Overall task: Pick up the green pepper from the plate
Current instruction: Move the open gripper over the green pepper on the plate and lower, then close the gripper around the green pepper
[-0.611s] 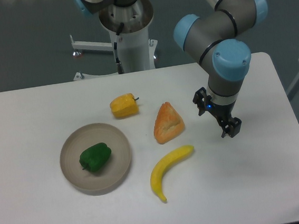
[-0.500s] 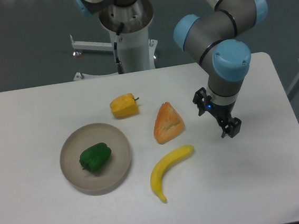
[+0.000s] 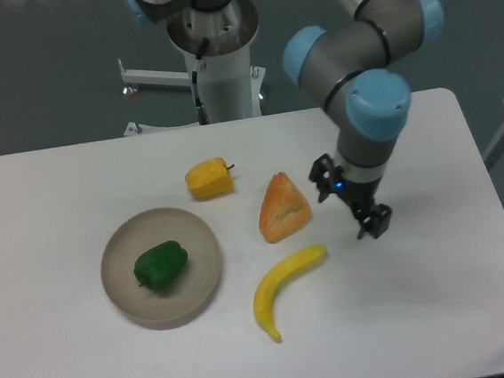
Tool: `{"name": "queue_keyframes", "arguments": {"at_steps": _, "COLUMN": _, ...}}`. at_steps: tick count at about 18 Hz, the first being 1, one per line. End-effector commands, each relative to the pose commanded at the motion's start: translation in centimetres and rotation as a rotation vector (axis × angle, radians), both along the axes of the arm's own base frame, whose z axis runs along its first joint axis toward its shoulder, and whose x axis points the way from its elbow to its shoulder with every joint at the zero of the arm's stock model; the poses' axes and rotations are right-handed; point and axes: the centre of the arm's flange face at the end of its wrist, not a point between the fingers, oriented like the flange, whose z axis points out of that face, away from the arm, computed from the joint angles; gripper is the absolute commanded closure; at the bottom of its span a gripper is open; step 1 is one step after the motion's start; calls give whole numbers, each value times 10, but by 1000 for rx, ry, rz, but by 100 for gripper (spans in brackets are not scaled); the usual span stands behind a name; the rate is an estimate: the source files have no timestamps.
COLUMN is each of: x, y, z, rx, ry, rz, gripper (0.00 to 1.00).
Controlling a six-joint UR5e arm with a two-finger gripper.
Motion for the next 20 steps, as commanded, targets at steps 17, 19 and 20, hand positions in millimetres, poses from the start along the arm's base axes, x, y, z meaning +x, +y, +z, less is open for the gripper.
{"name": "queue_keyframes", "arguments": {"at_steps": 17, "x": 190, "y": 70, "z": -58, "rx": -80, "ry": -170, "rz": 161, "gripper": 0}}
{"name": "queue_keyframes", "arguments": {"at_steps": 19, "x": 192, "y": 69, "z": -69, "rx": -98, "ry": -175, "rz": 162, "gripper": 0}}
{"name": "queue_keyframes", "arguments": {"at_steps": 20, "x": 197, "y": 71, "z": -74, "rx": -106, "ry": -177, "rz": 155, "gripper": 0}}
